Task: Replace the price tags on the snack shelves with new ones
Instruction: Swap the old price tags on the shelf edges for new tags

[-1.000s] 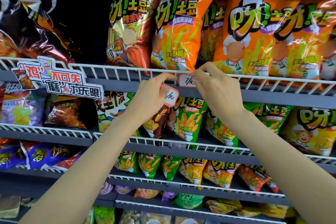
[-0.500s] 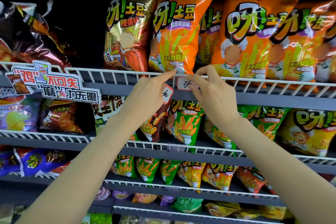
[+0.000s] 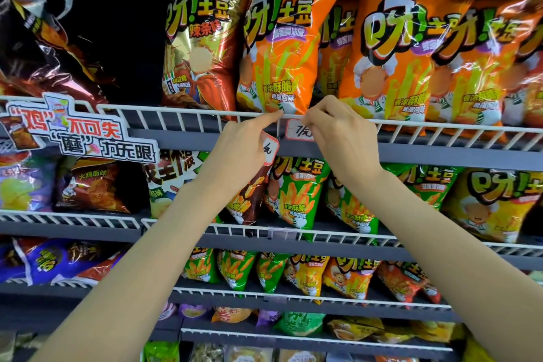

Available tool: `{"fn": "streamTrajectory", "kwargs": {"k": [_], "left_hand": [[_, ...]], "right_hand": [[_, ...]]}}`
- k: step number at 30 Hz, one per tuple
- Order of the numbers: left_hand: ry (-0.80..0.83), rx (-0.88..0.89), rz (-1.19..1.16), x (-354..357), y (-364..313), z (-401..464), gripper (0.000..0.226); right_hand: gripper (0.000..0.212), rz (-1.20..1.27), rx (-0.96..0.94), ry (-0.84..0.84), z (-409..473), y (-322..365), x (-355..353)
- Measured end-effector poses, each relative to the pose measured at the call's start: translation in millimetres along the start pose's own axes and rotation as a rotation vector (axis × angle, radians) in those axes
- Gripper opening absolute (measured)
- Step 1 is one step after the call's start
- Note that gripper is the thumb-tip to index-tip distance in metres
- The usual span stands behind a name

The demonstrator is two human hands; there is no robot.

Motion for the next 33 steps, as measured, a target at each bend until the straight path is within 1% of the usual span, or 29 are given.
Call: {"fn": "streamTrajectory", "kwargs": {"k": [2, 5, 8, 13, 17, 19, 22, 26, 28, 30, 33], "left_hand": [[-0.025, -0.016, -0.01, 0, -1, 0, 0.056], [-0.057, 0.012, 0.0, -1, -2, -1, 0.053], [-0.078, -0.002, -0.057, -3, -2, -2, 0.047], [-0.246, -0.165, -0.309, -9, -1, -15, 0.035], [-0.299, -0.222, -0.347, -12, -8, -25, 0.027], [-0.322, -0.25, -0.361, -15, -12, -31, 0.024], [-0.352, -0.288, -0.37, -23, -17, -39, 0.021], [-0.355, -0.321, -0.34, -30, -22, -48, 0.022], [-0.342, -0.31, -0.323, -31, -25, -48, 0.023], [-0.329, -0.297, -0.306, -33, -26, -45, 0.023], [-0.312, -0.287, -0.292, -34, -23, -43, 0.024]], "right_hand": [[0.016, 0.041, 0.082, 0.056, 5, -3, 1], [0.004, 0.107, 0.129, 0.089, 8, -1, 0], [0.011, 0.146, 0.179, 0.109, 10, -4, 0], [0.007, 0.192, 0.225, 0.164, 11, -4, 2], [0.01, 0.136, 0.243, 0.247, 8, -4, 11], [0.017, 0.109, 0.246, 0.283, 6, -4, 11], [0.026, 0.134, 0.258, 0.338, 3, -8, 7], [0.033, 0.119, 0.181, 0.303, -3, 0, -1], [0.037, 0.087, 0.14, 0.297, -8, 7, -3], [0.038, 0.057, 0.139, 0.304, -12, 10, -1], [0.036, 0.072, 0.196, 0.301, -15, 9, 0]]}}
Point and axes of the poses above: each hand's wrist, its own z-axis towards the middle knuckle, its own x-axis out of the palm, y = z × x, the point moved 8 cm from there along z, towards the middle knuckle, and after that the axes turned 12 degrees about x, right-handed, at the moved point
